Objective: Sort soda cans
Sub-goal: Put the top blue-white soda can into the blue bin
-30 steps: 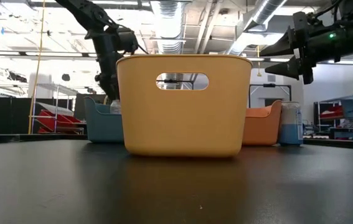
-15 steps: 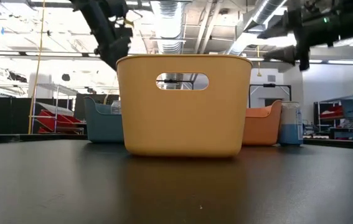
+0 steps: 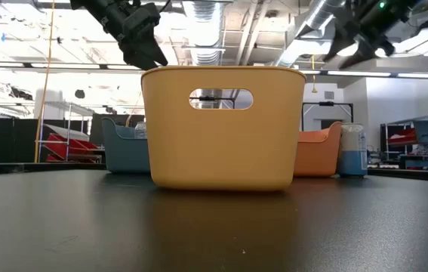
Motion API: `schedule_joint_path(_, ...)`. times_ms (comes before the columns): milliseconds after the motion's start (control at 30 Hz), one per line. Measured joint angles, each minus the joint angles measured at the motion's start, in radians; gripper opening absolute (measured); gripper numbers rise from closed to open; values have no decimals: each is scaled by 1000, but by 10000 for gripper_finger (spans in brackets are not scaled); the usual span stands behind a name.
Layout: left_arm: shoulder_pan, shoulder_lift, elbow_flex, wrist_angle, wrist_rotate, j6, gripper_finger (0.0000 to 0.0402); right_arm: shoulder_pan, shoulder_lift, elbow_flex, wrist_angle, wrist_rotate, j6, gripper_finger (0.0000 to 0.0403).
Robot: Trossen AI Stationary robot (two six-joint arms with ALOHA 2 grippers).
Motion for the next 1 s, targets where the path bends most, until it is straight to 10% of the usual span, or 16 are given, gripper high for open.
schedule_joint_path(167,-43,1,-54,36,-1,7,359,-115,86,63,-274,-44,140,310)
schedule_joint_path(367,-61,5,-64,53,-1,30,359,-212,178,63,-293,-255,-183,311)
schedule_joint_path(1000,-108,5,-64,70,-2,-41,359,-404,410,63,-329,-289,-482,382)
